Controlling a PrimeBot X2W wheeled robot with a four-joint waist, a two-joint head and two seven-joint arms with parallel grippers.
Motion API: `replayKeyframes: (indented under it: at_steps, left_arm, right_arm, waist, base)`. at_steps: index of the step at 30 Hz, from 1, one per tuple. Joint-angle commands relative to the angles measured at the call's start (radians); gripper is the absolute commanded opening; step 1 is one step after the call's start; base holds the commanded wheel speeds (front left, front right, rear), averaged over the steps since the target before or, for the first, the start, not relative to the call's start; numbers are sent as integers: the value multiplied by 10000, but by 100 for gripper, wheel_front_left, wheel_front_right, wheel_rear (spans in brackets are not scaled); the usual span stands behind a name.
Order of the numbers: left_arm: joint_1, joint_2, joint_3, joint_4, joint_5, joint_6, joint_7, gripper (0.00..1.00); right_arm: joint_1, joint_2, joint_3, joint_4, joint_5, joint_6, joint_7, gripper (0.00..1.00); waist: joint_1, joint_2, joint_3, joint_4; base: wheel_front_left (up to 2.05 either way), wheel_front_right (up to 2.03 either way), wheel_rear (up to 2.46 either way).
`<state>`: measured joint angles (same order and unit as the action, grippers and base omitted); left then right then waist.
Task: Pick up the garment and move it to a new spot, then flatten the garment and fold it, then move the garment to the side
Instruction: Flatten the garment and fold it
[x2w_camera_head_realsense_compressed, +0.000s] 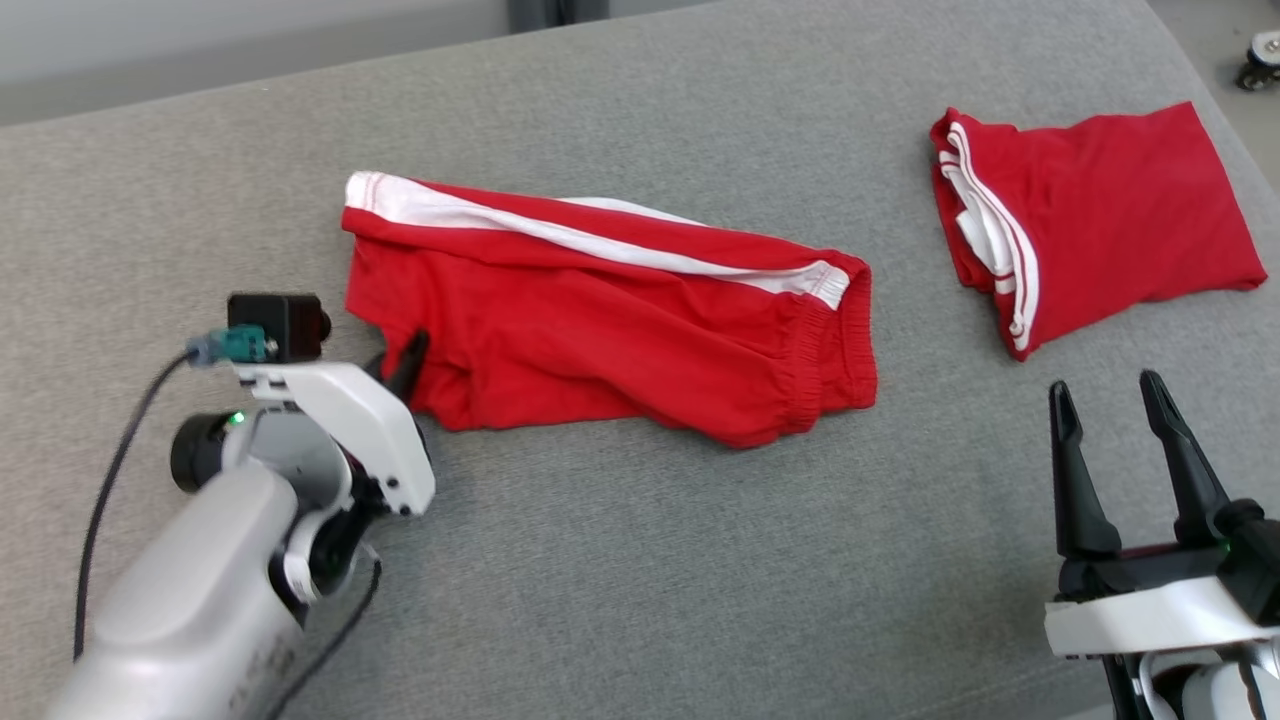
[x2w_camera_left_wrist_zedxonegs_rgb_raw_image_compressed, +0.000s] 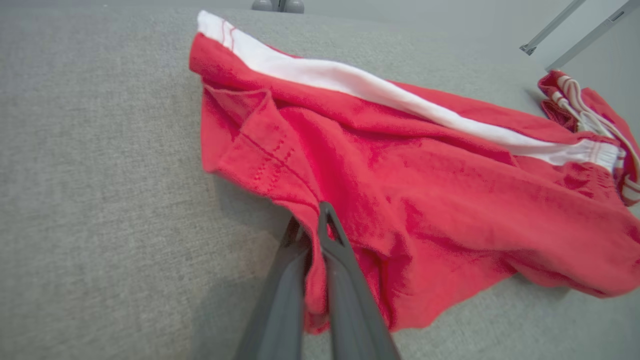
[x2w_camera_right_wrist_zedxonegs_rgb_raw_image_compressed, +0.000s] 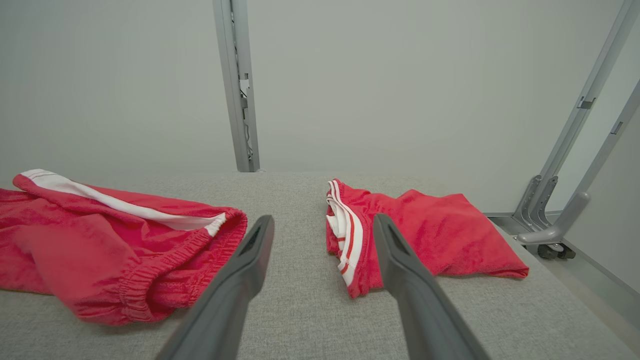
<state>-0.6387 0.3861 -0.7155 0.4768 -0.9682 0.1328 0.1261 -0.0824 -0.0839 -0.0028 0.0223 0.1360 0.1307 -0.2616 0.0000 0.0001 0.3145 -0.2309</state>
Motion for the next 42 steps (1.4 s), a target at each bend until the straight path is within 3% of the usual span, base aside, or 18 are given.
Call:
replayKeyframes:
  at_steps: [1, 13, 18, 19, 20, 21, 24, 27, 31, 34, 38, 42]
  left_arm:
    - [429, 86, 24, -409, 47, 104, -175, 0]
    - [4005, 641, 309, -4296, -376, 1548, -1394, 0]
    - [4784, 583, 270, -4884, -526, 1682, -1697, 0]
    - [4840, 537, 253, -4837, -496, 1677, -1790, 13]
    - [4872, 496, 158, -4778, -396, 1630, -1856, 45]
    - [4838, 477, 17, -4700, -210, 1533, -1962, 100]
    - [4857, 355, -153, -4491, 450, 1636, -2749, 100]
    - [5284, 426, 60, -4421, 1282, 2098, -3642, 100]
    - [5904, 317, 597, -4656, 2550, 2791, -3917, 100]
    - [6285, 109, 1145, -4968, 3621, 2995, -3920, 100]
    - [6665, -470, 1885, -5082, 4622, 2731, -3914, 100]
    - [6799, -1271, 2642, -4867, 5377, 2131, -3918, 100]
  right_arm:
    - [207, -16, -130, 40, 47, 1, -47, 100]
    - [698, -419, -200, 247, -38, 1, -47, 100]
    - [777, -589, -220, 411, -16, 1, -46, 100]
    - [773, -635, -138, 489, -18, 1, -46, 100]
    - [754, -695, -52, 555, -6, 1, -47, 100]
    - [707, -723, 27, 662, 75, 1, -46, 100]
    - [412, -736, 350, 906, 477, 0, 169, 100]
    - [-42, -868, 788, 745, 1004, 1, 1001, 100]
    - [-750, -1250, 1316, 294, 1648, 1, 3047, 100]
    - [-1315, -1449, 1351, 301, 1627, 1, 4717, 100]
    - [-1875, -1414, 1348, 720, 1335, 1, 6161, 100]
    - [-2064, -1322, 1251, 1535, 1187, 1, 6940, 100]
  waist:
    - [0, -1, -186, 221]
    - [0, -1, -802, 1369]
    - [0, -1, -870, 1752]
    - [0, -1, -878, 1832]
    - [0, -1, -881, 1906]
    - [0, -1, -892, 1957]
    - [0, -1, -967, 2023]
    - [0, -1, -1064, 2033]
    - [0, -1, -1128, 2142]
    - [0, -1, -1138, 2338]
    - [0, -1, -1160, 2708]
    - [0, -1, -1175, 3117]
  base:
    - [0, 0, 0]
    - [0, 0, 0]
    - [0, 0, 0]
    - [0, 0, 0]
    - [0, 0, 0]
    - [0, 0, 0]
    - [0, 0, 0]
    - [0, 0, 0]
    - [0, 0, 0]
    - [0, 0, 0]
    - [0, 0, 0]
    - [0, 0, 0]
